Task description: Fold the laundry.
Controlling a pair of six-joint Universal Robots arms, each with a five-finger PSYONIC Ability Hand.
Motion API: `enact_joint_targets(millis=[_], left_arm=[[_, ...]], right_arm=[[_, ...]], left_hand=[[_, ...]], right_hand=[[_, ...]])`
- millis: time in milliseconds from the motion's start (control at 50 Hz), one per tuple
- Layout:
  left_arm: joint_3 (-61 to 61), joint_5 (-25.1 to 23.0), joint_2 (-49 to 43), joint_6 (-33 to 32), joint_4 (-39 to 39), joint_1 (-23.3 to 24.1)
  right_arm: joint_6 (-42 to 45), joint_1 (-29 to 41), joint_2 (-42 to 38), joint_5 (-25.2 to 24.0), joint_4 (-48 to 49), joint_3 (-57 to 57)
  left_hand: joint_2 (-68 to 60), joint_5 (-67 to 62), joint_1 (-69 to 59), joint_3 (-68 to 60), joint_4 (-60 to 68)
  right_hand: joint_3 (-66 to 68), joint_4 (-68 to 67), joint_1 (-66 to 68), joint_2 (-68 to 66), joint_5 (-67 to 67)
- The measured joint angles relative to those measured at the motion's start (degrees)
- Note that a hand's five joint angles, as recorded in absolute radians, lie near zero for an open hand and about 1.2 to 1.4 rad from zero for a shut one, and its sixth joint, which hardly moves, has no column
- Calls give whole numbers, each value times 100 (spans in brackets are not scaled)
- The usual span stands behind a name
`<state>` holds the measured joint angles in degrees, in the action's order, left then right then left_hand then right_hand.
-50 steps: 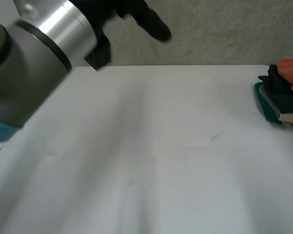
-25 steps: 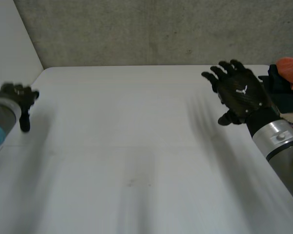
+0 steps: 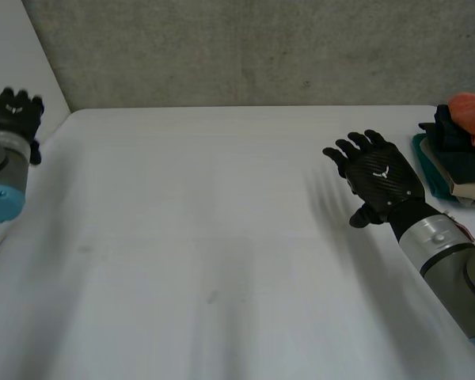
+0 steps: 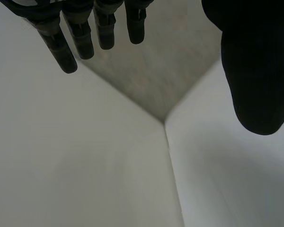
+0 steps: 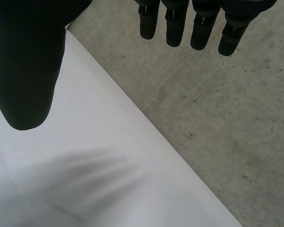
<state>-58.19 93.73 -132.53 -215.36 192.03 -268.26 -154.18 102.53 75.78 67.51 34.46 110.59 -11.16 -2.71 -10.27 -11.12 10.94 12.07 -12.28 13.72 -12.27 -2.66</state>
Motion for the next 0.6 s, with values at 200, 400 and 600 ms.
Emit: enact_joint_targets(millis=[200,400,600], left_arm=[[888,-126,-650,1189,-70,362],[-469,-106,390,1771,-1229,511],[-2034,-194,1911,1876,-2389,277]], right_arm=[[4,-45,-27,32,8,60],[-49,-50,19,241,-74,-80],[-66,-43,230,556,-689,-296]], left_hand=[[0,0,0,0,0],[0,0,0,0,0],[0,0,0,0,0]], right_hand=[[0,0,0,0,0],[0,0,0,0,0],[0,0,0,0,0]])
